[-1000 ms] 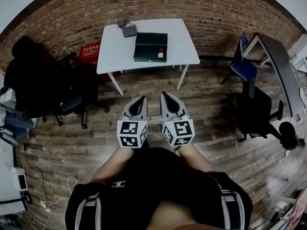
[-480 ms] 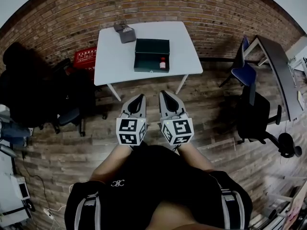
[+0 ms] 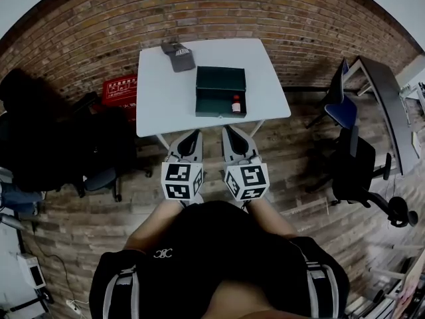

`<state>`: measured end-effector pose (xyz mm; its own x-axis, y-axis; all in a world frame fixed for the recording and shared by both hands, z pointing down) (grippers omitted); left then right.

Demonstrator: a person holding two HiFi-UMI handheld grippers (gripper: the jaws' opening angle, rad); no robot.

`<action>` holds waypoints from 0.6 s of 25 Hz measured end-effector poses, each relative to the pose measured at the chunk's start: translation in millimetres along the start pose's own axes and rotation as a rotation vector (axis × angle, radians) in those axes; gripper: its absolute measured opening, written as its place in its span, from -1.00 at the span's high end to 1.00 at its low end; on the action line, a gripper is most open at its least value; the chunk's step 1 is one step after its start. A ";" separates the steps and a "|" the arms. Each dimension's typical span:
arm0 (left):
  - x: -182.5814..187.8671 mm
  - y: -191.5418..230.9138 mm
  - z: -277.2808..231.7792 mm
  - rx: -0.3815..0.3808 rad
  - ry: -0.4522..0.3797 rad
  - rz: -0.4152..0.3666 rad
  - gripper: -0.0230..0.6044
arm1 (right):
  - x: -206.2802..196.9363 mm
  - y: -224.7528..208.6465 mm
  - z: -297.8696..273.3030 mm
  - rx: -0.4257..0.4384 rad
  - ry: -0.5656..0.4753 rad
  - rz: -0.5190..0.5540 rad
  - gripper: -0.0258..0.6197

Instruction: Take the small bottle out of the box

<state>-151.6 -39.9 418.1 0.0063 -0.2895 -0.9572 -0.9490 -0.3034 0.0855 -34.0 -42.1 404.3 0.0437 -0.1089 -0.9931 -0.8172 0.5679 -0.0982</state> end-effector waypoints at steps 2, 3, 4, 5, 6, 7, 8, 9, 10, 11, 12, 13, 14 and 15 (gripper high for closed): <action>3.5 13.2 -9.5 -0.009 0.001 -0.001 0.89 | 0.4 -0.2 -15.7 -0.009 0.005 0.001 0.83; 4.4 19.6 -13.4 -0.013 0.003 0.000 0.89 | 0.3 0.2 -23.1 -0.013 0.007 0.002 0.83; 4.6 26.1 -16.6 -0.017 0.005 0.001 0.89 | -0.2 1.0 -30.1 -0.016 0.010 0.002 0.83; 4.4 32.8 -19.3 -0.019 0.007 0.003 0.89 | -0.9 2.4 -36.6 -0.019 0.011 0.001 0.83; 3.9 39.7 -21.9 -0.022 0.009 0.005 0.89 | -1.9 4.0 -43.0 -0.023 0.011 -0.001 0.83; 3.7 46.7 -24.9 -0.024 0.012 0.007 0.89 | -3.0 5.4 -49.5 -0.028 0.012 -0.002 0.83; 3.7 53.4 -27.9 -0.026 0.014 0.010 0.89 | -4.1 6.8 -55.5 -0.032 0.014 -0.002 0.83; 3.6 59.4 -30.4 -0.029 0.016 0.014 0.89 | -5.1 8.3 -60.6 -0.037 0.019 -0.001 0.83; 3.4 64.9 -32.6 -0.032 0.019 0.019 0.89 | -5.9 10.0 -64.5 -0.042 0.024 0.000 0.83; 2.9 69.6 -35.0 -0.037 0.023 0.022 0.89 | -6.1 11.6 -67.6 -0.048 0.027 0.001 0.83; 2.2 73.4 -38.2 -0.042 0.028 0.025 0.89 | -6.1 12.3 -70.3 -0.054 0.029 0.003 0.83; 1.3 75.9 -41.9 -0.050 0.034 0.026 0.89 | -6.5 11.6 -72.7 -0.063 0.030 0.004 0.83; 0.3 76.9 -45.6 -0.059 0.040 0.027 0.89 | -7.3 9.3 -74.5 -0.073 0.033 0.003 0.83; -0.9 76.3 -48.8 -0.070 0.046 0.026 0.89 | -8.5 6.0 -75.2 -0.085 0.036 0.000 0.83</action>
<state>-208.7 -107.0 439.0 -0.0022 -0.3390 -0.9408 -0.9246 -0.3577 0.1311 -82.5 -99.2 417.0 0.0241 -0.1390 -0.9900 -0.8629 0.4971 -0.0908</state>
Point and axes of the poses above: the fingertips, and each gripper's own axes: z backward along the fingers, y to its left, x out of its top, the point moved 5 cm from there along z, backward along the fingers, and after that the axes turned 8 degrees about x, right-handed, at the moved point
